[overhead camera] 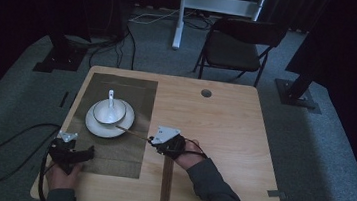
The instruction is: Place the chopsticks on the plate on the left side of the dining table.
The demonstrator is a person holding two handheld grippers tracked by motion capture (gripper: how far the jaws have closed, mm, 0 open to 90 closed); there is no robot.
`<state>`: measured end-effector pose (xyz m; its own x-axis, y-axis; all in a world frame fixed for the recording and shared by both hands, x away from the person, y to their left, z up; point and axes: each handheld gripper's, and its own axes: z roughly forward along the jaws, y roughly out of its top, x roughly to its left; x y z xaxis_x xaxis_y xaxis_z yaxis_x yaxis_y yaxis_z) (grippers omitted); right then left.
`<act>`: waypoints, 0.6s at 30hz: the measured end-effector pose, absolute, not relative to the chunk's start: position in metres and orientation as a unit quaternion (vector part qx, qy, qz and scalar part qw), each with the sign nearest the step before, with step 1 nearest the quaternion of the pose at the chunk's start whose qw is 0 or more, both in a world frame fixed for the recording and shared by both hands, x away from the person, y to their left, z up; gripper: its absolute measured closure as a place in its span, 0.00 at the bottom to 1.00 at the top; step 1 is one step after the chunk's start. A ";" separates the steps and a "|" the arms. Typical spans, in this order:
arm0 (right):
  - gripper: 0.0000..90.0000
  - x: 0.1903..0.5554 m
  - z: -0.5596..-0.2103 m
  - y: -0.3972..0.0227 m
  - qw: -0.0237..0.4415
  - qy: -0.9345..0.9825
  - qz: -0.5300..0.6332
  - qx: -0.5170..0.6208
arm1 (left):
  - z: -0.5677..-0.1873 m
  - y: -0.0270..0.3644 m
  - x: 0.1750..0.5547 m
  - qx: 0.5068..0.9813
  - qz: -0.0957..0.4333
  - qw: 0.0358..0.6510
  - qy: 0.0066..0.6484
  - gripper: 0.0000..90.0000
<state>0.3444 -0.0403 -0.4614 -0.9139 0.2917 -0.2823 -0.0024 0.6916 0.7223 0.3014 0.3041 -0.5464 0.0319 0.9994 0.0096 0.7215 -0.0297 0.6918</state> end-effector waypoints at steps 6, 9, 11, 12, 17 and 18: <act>0.94 0.343 -0.462 -0.035 0.195 0.902 0.379 0.070 | -0.546 0.304 0.301 0.668 0.262 0.264 0.644 0.02; 0.94 0.343 -0.461 -0.033 0.194 0.902 0.379 0.068 | -0.546 0.304 0.301 0.668 0.262 0.265 0.644 0.02; 0.94 0.343 -0.461 -0.032 0.194 0.902 0.379 0.067 | -0.546 0.304 0.301 0.668 0.262 0.264 0.644 0.02; 0.94 0.343 -0.461 -0.031 0.193 0.902 0.380 0.068 | -0.546 0.304 0.301 0.668 0.262 0.264 0.644 0.02; 0.94 0.344 -0.461 -0.029 0.192 0.903 0.380 0.064 | -0.546 0.304 0.301 0.668 0.262 0.264 0.644 0.02; 0.94 0.344 -0.461 -0.028 0.192 0.903 0.379 0.063 | -0.546 0.304 0.301 0.668 0.262 0.264 0.644 0.02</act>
<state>0.3441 -0.0281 -0.4607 -0.9183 0.2599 -0.2986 -0.0311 0.7045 0.7090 0.3013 0.3042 -0.5462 0.0330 0.9994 0.0094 0.7232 -0.0304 0.6900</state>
